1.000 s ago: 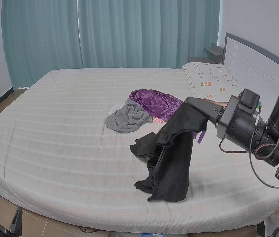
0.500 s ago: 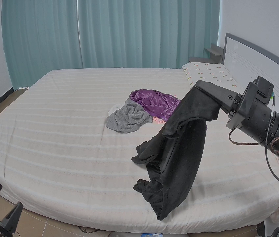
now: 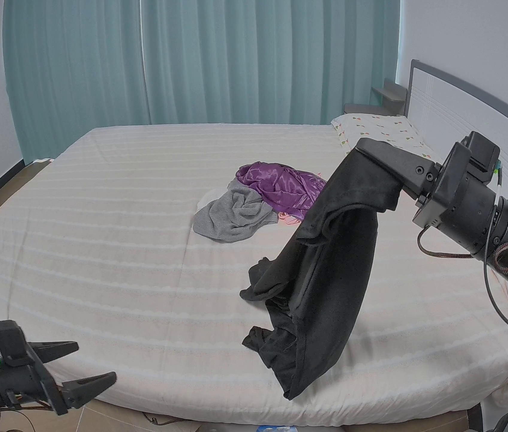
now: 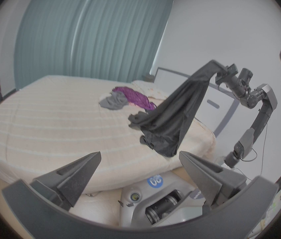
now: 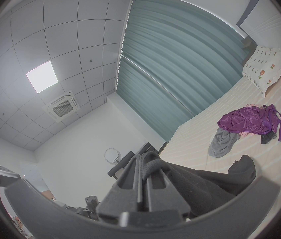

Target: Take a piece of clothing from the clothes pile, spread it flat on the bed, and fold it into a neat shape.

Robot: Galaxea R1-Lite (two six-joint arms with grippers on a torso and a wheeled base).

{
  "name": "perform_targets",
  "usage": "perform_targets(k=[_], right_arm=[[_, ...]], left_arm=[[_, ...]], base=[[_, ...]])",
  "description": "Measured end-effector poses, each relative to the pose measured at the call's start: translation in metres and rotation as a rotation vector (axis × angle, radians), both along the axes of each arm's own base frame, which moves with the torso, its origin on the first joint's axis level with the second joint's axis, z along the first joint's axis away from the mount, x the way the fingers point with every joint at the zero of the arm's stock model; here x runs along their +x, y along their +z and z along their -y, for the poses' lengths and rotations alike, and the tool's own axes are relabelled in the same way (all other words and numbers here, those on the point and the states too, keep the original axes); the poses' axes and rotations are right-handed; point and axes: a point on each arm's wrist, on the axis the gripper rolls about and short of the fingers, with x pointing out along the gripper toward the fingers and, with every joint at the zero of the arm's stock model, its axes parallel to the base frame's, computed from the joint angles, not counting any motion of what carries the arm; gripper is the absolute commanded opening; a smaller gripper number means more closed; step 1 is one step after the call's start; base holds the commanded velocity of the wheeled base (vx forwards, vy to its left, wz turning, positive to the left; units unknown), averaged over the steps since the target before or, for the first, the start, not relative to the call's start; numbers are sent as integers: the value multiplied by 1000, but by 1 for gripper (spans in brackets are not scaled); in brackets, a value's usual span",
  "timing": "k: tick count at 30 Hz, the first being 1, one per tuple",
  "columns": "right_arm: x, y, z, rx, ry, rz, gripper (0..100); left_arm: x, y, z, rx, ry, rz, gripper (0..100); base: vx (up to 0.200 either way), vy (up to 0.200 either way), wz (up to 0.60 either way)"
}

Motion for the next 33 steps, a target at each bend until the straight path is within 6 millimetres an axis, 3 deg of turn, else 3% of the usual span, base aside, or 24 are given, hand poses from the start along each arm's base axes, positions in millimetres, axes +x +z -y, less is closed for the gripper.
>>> perform_targets(k=[11, 23, 33], right_arm=[[6, -2, 2, -8, -23, -5, 0], [9, -2, 3, -6, -34, -1, 0], [8, 0, 4, -3, -37, 4, 0]], left_arm=[[83, -27, 35, 35, -106, -136, 100], [164, -92, 87, 115, -116, -195, 100], [229, -129, 136, 131, -92, -94, 100]], base=[[0, 0, 0], [0, 0, 0], [0, 0, 0]])
